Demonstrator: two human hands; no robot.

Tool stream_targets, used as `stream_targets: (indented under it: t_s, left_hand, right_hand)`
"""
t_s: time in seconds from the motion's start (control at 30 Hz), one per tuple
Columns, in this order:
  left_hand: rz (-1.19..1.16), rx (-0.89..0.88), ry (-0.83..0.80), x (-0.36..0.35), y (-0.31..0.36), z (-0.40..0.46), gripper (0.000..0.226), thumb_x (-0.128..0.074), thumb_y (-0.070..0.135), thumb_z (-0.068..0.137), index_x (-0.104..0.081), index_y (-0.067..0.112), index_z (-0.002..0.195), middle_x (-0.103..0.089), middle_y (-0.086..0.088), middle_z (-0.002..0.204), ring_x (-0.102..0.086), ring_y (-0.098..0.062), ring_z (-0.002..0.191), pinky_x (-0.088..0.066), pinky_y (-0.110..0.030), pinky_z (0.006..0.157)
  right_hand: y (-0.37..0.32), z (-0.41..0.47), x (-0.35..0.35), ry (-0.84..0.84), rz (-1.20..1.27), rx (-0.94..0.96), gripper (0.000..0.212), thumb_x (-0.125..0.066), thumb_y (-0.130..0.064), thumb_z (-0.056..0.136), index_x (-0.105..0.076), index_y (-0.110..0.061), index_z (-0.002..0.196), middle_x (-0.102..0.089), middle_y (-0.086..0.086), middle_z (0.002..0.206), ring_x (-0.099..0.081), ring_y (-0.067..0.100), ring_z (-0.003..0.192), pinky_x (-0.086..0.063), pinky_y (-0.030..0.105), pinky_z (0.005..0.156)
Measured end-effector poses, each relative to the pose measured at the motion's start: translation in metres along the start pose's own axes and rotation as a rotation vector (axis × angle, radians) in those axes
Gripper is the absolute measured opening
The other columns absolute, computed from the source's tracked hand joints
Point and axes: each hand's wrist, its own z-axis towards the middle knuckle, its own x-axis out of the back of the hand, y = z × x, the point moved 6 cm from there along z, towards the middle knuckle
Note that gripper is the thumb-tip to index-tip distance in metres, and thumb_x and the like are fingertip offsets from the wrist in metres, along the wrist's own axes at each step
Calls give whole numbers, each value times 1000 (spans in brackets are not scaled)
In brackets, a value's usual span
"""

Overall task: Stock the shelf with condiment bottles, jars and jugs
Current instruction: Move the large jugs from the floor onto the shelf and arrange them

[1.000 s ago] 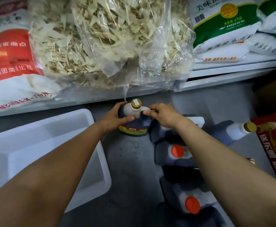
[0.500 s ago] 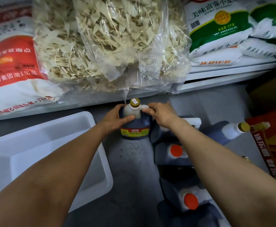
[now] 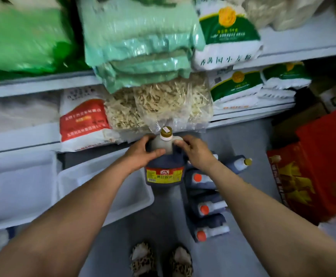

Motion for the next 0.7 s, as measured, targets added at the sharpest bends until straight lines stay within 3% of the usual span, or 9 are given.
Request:
stream_targets:
  t_s: [0.07,0.23,0.33,0.43,0.5,0.6,0.7]
  left_hand:
    - [11,-17,-24,18,46,-31,58,-77,31,83,-48,26,133,-59,5,128,-57,-15,117,-49,-32,98]
    - [66,-92,4,71,169,-101,60,-78,40,80,-49,33,132,-62,11,115,-60,3,89,-50,-12,70]
    - [102,-149,26,102,243,-135,62,-76,42,80,-49,27,134,-63,0,126,-61,-17,107,-53,-32,89]
    - [200,-214,68,132,314,-164,58,-73,50,80,-50,33,131,-67,2,113,-63,-18,99,-47,-27,74]
    - [223,-266,88,147,359,-179,59,-72,51,81,-49,34,133,-66,1,109,-63,-18,97,-45,-26,73]
    - [247,-355,113,162,427,-194,61,-70,50,83,-47,31,136,-64,-3,117,-62,-21,103,-52,-30,82]
    - [292,-421,141,168,492,-203,70,-75,48,80,-45,26,139,-62,-1,122,-61,-18,102,-52,-31,79]
  right_hand:
    - [-41,-23,30,12,-25,12,35,-53,-45,99,-65,-12,98,-68,7,87,-63,27,89,-47,38,74]
    - [-153,-77,120,106,-108,60,31,-53,-45,99,-49,-22,80,-61,10,80,-61,35,89,-35,36,65]
    - [-223,-105,178,162,-172,96,35,-50,-47,100,-59,-16,86,-67,17,91,-61,38,93,-45,43,74]
    - [-284,-129,234,227,-161,138,37,-51,-48,99,-54,-21,73,-63,7,79,-63,37,89,-48,42,74]
    - [-316,-141,268,278,-152,173,36,-52,-48,98,-53,-24,71,-60,0,75,-64,35,86,-49,40,73]
    - [-354,-150,321,342,-124,215,38,-52,-48,98,-62,-18,78,-66,9,79,-65,38,88,-53,49,76]
    - [-382,-151,377,411,-157,279,43,-49,-48,99,-68,-12,85,-70,15,83,-66,37,84,-53,51,75]
